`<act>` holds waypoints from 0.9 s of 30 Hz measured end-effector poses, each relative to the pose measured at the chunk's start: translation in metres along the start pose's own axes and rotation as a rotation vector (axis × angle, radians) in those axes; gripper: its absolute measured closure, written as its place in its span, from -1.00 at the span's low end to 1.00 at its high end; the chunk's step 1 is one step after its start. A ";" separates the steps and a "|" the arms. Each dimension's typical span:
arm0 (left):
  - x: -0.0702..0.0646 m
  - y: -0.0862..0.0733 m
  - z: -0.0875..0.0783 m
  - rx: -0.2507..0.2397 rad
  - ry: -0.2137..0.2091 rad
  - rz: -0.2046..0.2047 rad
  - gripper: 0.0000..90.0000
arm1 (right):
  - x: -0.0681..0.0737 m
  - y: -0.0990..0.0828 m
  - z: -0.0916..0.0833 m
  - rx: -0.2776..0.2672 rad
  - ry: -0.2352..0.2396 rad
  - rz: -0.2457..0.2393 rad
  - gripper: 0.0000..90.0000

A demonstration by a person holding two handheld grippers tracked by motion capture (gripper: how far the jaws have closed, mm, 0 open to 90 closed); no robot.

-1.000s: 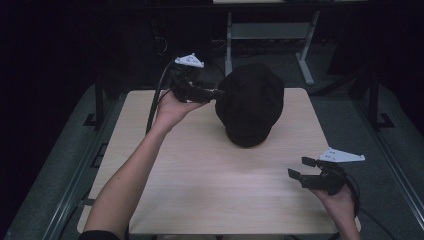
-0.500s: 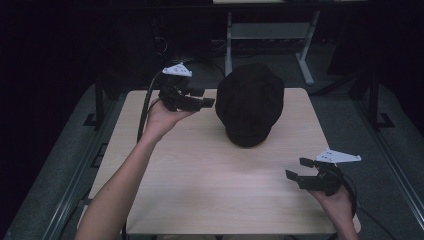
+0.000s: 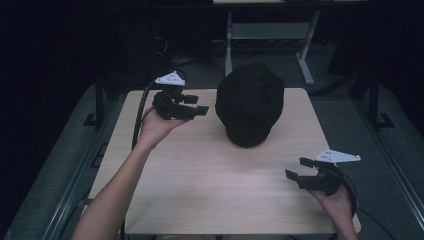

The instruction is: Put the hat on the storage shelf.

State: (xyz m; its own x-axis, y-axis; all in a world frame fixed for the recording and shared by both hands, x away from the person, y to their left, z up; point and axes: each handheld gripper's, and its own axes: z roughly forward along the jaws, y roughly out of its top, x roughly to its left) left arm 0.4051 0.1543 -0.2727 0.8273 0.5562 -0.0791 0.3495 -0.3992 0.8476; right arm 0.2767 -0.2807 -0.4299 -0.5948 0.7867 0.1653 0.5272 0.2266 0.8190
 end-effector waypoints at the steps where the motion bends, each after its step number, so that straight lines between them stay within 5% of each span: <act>1: 0.000 -0.002 -0.001 0.002 0.000 -0.002 -0.14 | 0.000 0.000 0.000 0.000 0.000 0.000 -0.51; 27: -0.002 -0.050 -0.013 -0.005 -0.009 -0.061 -0.19 | 0.000 -0.001 0.002 0.011 -0.005 0.000 -0.52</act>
State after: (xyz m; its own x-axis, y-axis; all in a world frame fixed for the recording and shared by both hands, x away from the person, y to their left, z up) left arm 0.3798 0.1828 -0.3081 0.8084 0.5729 -0.1350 0.3968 -0.3610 0.8439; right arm 0.2776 -0.2798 -0.4318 -0.5914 0.7898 0.1624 0.5337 0.2324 0.8131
